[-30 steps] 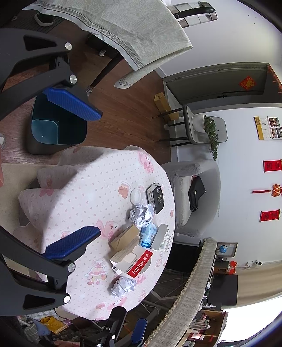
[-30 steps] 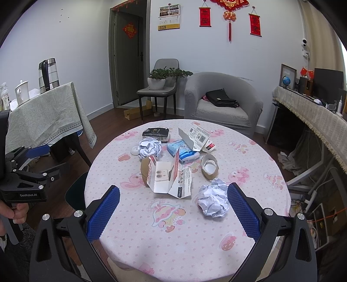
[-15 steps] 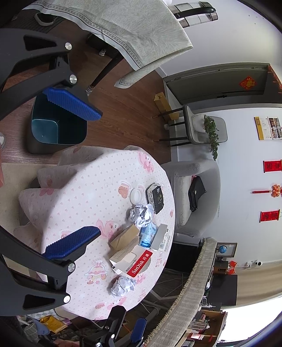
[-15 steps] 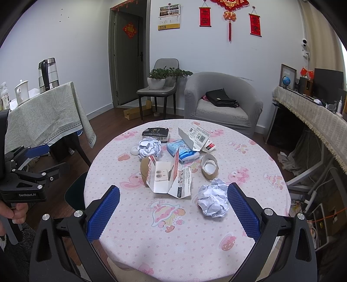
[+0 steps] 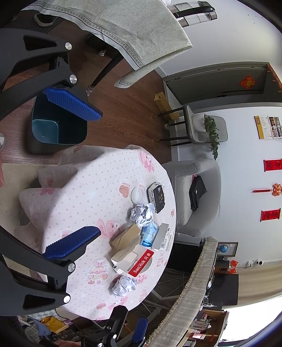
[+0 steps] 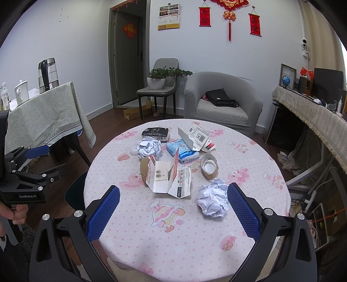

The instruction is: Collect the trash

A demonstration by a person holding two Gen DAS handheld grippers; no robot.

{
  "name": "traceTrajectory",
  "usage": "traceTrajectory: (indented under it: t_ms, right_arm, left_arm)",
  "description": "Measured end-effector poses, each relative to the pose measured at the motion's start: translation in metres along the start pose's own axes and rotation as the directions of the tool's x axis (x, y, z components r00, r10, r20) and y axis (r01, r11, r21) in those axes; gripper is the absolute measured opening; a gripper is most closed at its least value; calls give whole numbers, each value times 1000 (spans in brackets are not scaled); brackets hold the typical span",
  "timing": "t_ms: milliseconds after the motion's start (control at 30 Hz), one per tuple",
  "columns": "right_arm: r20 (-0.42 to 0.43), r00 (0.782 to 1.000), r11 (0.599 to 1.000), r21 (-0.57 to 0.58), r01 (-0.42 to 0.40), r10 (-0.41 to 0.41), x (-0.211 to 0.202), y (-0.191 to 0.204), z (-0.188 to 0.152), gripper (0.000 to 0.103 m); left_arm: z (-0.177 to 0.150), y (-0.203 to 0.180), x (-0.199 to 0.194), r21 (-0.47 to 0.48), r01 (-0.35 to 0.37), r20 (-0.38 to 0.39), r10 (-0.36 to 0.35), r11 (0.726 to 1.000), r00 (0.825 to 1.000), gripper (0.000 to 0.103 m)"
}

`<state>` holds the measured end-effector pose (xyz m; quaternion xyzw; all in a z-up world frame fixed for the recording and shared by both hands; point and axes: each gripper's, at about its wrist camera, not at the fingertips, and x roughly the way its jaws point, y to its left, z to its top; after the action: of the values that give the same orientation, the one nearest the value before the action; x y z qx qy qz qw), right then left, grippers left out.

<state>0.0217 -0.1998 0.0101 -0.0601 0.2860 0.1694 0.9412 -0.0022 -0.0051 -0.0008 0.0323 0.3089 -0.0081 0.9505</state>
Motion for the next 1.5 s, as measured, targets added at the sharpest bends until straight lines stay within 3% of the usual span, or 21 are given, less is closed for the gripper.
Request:
traceTrajectory:
  t_ms: [533,833,1133,1500]
  right_arm:
    - [-19,1000,999,25,-24,24,7,-12,-5,100]
    - [-46,999,999,34,8,-6,10,-29,-12,91]
    - [-83,996,997,74,37,-31,20,-63,-24,81]
    - [-91,995,991,127,48,-36,25,-105,-30,77]
  left_arm:
    - [0,-10,7,8,26,-8,-26,1000,1000,98]
    - [6,-31,9,63,54,26,-56,996,998,96]
    - [7,-84,23,198,99,12,-104,975,995,79]
    - [19,-142,50,247,151,-6,-155,957,988,64]
